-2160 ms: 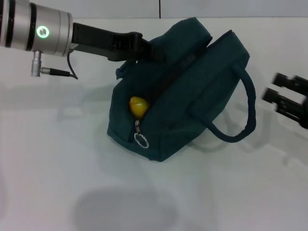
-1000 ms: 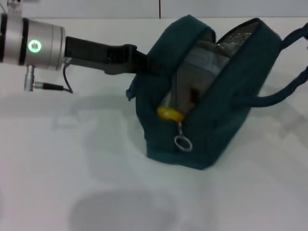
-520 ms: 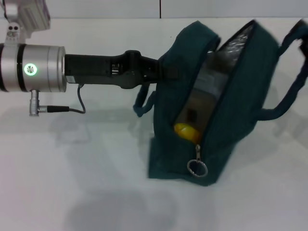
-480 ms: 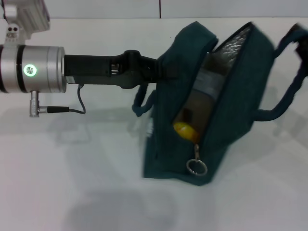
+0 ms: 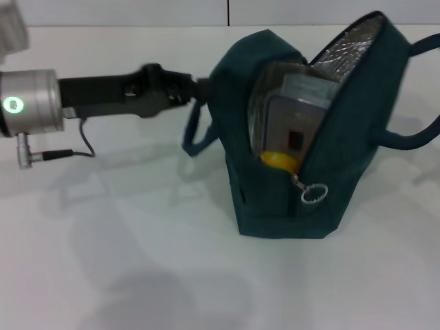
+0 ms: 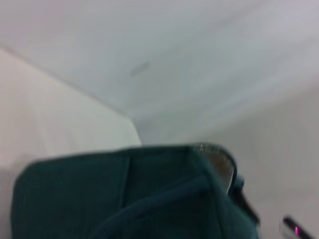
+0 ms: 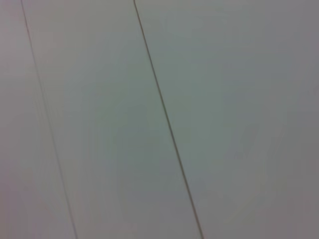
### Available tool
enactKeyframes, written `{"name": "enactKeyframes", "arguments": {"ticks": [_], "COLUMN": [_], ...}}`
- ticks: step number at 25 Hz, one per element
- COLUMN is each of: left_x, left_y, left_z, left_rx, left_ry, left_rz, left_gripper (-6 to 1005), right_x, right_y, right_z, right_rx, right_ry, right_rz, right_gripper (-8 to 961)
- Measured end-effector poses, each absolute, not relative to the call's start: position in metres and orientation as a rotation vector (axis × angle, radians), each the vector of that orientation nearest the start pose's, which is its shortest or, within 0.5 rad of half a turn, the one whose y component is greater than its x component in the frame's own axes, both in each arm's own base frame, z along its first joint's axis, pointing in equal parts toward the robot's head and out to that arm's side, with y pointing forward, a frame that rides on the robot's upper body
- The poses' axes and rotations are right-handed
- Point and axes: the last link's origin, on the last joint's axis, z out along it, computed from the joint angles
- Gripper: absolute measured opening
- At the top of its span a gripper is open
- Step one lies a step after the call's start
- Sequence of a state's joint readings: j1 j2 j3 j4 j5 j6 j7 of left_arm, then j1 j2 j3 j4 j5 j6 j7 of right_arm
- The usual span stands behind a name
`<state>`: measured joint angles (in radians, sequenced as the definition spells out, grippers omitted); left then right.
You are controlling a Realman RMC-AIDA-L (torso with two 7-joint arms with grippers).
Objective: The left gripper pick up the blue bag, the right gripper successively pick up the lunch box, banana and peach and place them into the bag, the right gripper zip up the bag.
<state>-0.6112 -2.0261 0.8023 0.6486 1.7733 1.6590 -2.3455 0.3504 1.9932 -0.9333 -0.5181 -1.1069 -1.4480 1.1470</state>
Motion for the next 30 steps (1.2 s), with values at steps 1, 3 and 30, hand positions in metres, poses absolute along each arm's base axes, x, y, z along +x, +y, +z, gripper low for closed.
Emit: {"name": "enactKeyframes", "arguments": {"ticks": [1, 3, 30], "left_x": [-0.21, -0.208, -0.259], "left_y": [0.351, 0.352, 0.287], "left_z": [0.023, 0.026, 0.015], "left_rx": [-2.504, -2.479, -2.672], "left_ry": [-1.808, -1.787, -1.21], "left_rz": [-1.094, -1.178, -1.169], "left_gripper": [59, 61, 87], "right_x": [0.286, 0.28, 0.244], "right_y": [0.33, 0.329, 0.349], "right_z": [0.06, 0.047, 0.054], "right_rx": [-2.112, -2.197, -2.425], "right_ry": [0.57, 0.57, 0.661], "right_rz": [1.168, 1.147, 1.17], "right_gripper": [19, 19, 107]}}
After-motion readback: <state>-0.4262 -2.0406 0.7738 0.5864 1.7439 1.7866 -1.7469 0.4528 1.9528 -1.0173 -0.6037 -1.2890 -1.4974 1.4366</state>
